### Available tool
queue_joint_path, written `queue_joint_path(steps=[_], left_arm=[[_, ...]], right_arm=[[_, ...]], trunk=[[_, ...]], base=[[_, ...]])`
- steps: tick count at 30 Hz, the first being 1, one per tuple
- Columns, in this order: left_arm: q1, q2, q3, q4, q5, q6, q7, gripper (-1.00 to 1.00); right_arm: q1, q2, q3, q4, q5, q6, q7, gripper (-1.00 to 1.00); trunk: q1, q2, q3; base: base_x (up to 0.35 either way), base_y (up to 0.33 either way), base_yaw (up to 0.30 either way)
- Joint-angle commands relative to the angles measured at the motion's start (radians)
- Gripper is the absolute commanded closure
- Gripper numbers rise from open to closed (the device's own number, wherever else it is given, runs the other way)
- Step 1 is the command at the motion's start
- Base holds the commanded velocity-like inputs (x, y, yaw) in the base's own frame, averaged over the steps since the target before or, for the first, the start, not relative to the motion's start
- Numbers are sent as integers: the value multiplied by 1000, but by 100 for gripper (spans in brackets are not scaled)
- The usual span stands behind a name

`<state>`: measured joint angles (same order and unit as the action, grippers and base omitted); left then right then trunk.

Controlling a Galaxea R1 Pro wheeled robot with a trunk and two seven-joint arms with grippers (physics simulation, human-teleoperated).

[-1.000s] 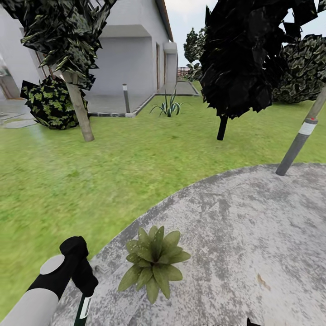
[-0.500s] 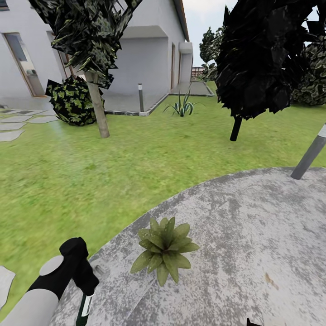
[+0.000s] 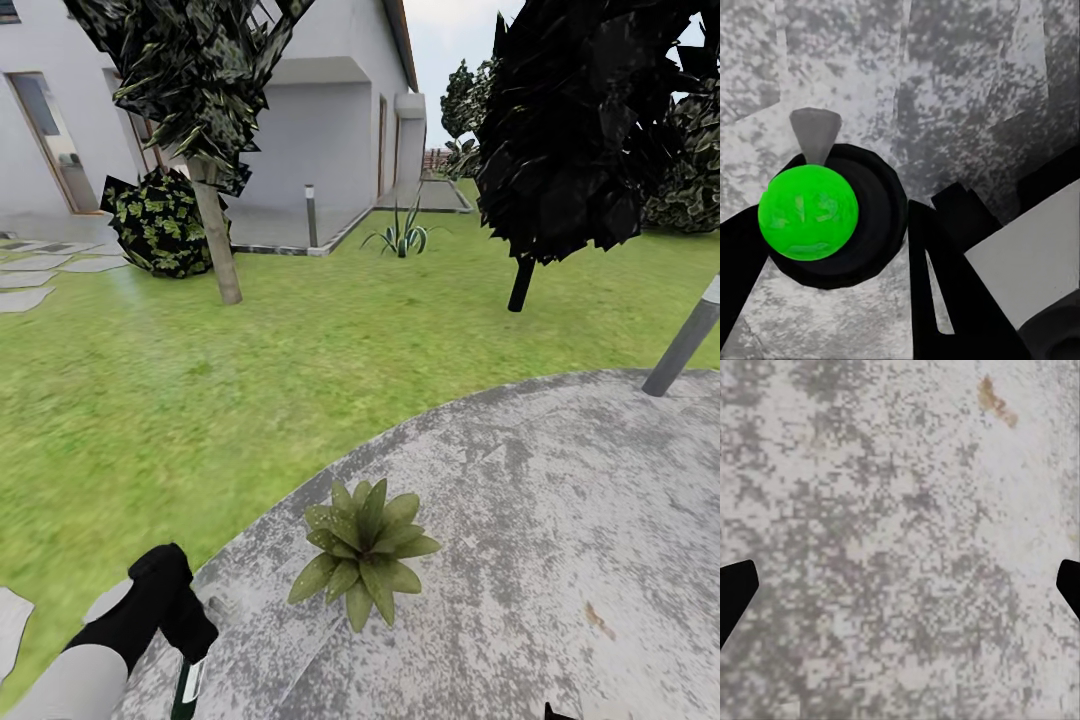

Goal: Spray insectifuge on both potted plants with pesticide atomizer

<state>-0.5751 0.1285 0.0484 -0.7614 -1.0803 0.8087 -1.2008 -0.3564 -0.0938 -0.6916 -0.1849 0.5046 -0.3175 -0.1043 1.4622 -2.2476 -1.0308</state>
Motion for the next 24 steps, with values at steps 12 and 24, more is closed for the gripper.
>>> queue_joint_path(steps=[12, 24], left_arm=[[-22, 21, -38, 58, 85, -82, -31, 100], [-96, 8, -64, 44, -194, -69, -337, 100]], right_arm=[[-1, -5, -7, 0, 9, -6, -4, -100], [-1, -7, -8, 0, 9, -6, -9, -100]], trunk=[[0, 0, -1], [0, 0, -10]], base=[[0, 0, 0], [0, 0, 155]])
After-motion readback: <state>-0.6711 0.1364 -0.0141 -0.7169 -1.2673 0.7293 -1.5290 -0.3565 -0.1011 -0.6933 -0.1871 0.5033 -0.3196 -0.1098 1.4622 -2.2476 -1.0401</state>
